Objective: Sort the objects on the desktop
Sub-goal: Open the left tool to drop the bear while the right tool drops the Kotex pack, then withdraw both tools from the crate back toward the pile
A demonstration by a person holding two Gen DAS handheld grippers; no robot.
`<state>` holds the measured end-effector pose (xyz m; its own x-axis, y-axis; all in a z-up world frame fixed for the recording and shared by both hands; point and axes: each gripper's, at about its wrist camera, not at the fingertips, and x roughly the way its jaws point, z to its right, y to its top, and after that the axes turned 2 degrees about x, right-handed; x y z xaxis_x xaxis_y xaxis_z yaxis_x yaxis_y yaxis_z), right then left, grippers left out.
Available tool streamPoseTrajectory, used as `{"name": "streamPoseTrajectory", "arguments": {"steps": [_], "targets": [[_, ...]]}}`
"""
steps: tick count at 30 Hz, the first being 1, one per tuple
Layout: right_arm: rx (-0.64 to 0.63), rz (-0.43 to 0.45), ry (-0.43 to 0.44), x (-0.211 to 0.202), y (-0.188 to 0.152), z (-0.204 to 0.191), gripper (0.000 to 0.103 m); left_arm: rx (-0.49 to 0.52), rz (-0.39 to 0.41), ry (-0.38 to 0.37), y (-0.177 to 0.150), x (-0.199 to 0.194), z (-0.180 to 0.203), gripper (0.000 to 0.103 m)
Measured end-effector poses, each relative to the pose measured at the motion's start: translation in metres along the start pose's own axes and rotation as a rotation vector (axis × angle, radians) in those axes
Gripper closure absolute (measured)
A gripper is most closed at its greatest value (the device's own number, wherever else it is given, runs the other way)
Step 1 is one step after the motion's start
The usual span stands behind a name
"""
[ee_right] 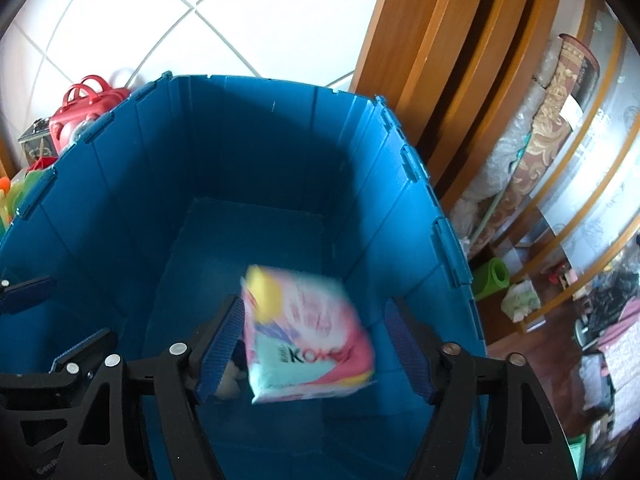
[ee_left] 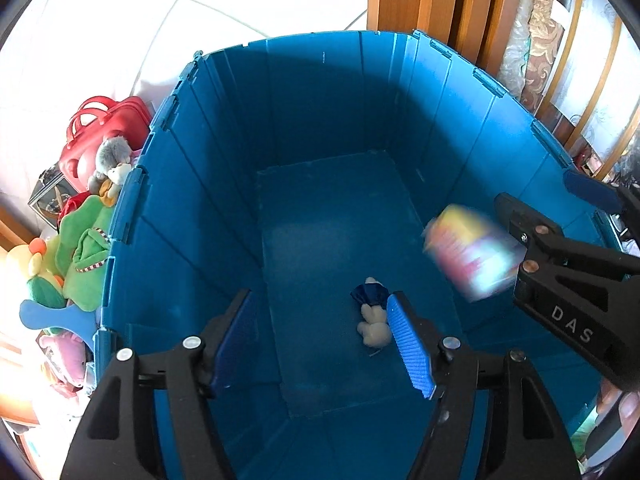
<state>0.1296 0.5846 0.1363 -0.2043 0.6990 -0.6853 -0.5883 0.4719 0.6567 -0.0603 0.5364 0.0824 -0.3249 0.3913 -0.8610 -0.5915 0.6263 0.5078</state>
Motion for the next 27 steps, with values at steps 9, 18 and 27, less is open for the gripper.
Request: {"name": "streamPoseTrajectory", "arguments": {"steps": [9,18,27], "targets": [[-0.03,0.08,-0.099,-0.032,-0.012,0.001,0.001,-0.003,0.031,-0.018,-0.01,-0.013,-0.001,0.036],[0.01,0.154,-0.11,-0.069,-0.034,0.003,0.0,0.016,0.143,-0.035,-0.033,-0.051,-0.007,0.036],[0.036,0.234,-0.062,-0.107,-0.06,-0.014,0.0,-0.002,0.275,-0.01,-0.066,-0.093,-0.026,0.036]]}}
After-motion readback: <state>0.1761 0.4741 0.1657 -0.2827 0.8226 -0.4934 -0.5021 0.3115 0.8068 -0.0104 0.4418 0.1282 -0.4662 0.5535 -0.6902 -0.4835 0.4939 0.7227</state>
